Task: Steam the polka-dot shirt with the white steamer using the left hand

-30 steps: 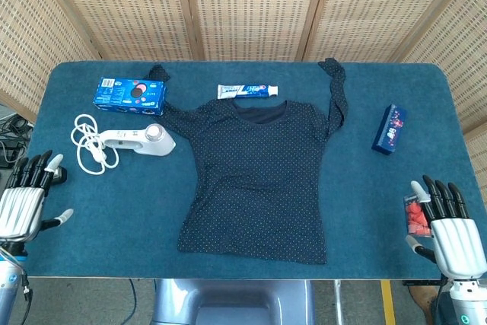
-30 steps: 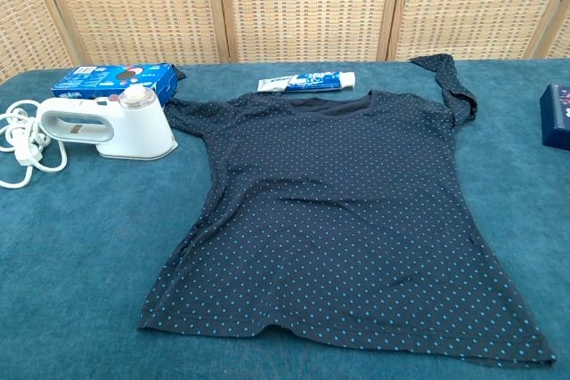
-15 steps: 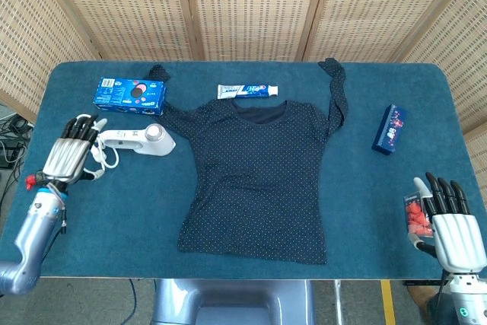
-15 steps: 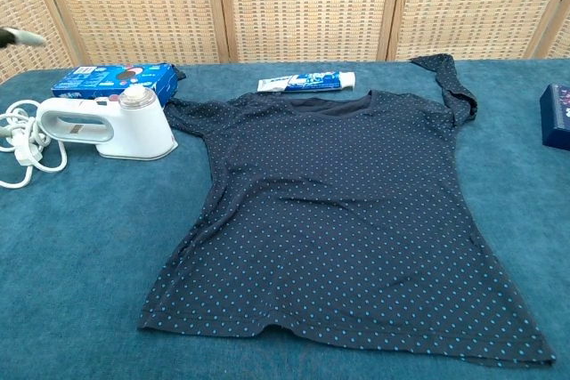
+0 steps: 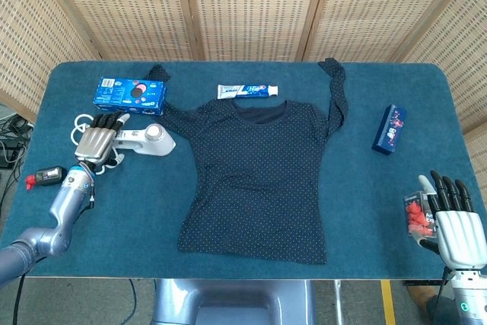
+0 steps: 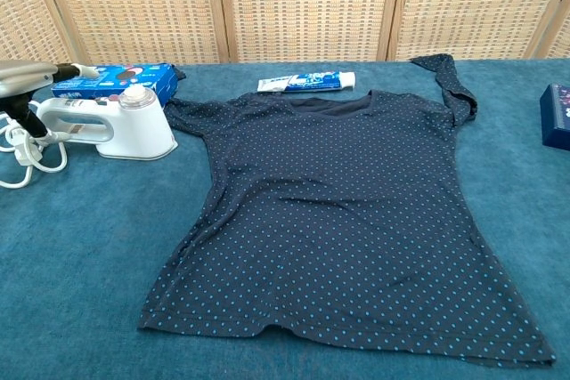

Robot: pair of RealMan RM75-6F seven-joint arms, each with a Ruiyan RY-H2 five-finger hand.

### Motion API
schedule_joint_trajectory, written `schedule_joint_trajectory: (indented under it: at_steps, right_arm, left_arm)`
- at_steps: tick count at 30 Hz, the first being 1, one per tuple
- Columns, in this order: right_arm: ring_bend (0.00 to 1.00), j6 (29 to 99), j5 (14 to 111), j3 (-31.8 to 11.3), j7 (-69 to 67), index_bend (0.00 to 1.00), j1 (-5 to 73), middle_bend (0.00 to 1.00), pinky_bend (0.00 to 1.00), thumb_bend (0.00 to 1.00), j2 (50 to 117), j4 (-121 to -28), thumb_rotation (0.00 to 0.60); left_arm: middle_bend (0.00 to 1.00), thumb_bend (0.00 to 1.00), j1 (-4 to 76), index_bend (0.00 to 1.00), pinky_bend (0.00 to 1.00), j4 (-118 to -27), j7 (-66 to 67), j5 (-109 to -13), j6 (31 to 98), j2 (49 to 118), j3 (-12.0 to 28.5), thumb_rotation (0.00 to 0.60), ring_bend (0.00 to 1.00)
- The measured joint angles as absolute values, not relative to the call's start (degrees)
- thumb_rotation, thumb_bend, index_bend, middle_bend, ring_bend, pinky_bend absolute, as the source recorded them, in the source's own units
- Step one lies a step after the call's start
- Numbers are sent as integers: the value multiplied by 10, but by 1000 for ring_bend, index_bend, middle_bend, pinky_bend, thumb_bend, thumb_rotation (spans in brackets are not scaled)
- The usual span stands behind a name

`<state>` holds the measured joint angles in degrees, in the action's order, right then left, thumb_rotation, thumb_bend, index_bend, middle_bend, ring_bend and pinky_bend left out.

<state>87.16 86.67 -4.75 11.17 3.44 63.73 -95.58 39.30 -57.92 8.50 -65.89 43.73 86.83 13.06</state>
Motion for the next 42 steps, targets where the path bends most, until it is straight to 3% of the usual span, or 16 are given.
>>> schedule_joint_trajectory:
  at_steps: [20, 42]
  right_arm:
    - [0, 849, 843, -51, 120, 0, 44, 0, 0, 0, 644, -948, 600]
    - [0, 848, 842, -49, 108, 0, 44, 0, 0, 0, 640, -948, 600]
  left_arm:
    - [0, 338, 481, 0, 0, -306, -91, -732, 396, 1009, 122, 600, 0]
    - [0, 415, 524, 0, 0, -176, -149, -758, 364, 1077, 107, 600, 0]
